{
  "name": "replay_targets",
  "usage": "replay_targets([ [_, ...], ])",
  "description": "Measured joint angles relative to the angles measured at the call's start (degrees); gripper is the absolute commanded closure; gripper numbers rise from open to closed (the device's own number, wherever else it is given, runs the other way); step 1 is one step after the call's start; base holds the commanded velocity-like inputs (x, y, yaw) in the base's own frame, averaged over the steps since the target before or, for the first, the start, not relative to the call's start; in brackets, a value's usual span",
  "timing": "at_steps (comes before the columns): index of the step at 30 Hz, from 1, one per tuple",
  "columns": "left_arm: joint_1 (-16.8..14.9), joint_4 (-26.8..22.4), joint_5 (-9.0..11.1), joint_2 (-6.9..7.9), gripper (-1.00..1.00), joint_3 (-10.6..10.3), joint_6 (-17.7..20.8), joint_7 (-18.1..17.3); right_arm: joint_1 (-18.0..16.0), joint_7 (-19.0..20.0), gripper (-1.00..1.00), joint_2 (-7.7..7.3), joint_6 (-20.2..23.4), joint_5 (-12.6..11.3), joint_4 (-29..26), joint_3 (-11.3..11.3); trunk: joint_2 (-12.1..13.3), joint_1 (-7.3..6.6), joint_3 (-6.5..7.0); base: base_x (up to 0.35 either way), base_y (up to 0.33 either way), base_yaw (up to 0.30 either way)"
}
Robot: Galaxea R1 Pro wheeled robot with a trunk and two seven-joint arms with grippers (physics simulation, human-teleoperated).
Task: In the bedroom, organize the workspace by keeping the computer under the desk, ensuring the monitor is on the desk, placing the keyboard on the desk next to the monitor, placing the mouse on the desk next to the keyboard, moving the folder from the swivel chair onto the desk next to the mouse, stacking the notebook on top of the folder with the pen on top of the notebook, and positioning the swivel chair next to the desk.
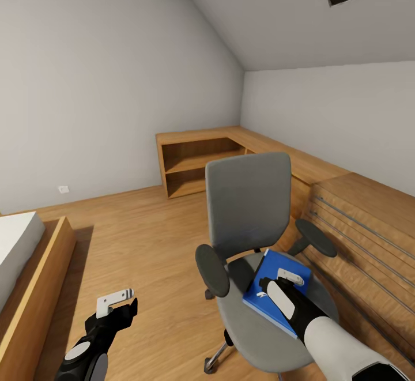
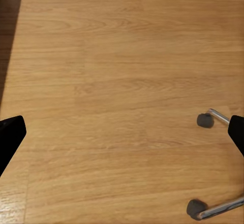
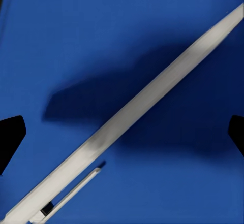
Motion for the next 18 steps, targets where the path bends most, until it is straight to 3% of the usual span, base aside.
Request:
replay_targets([
  [4, 0.0, 0.0, 0.0, 0.00, -1.00, 0.0, 0.0, 0.0, 0.0, 0.0, -1.00, 0.02, 0.1, 0.4, 0.0, 0.1, -1.6, 0.87, -0.71, 0.000, 0.000, 0.000],
  [18, 0.0, 0.0, 0.0, 0.00, -1.00, 0.0, 0.0, 0.0, 0.0, 0.0, -1.00, 0.01, 0.0, 0.4, 0.0, 0.1, -1.6, 0.88, -0.71, 0.000, 0.000, 0.000],
])
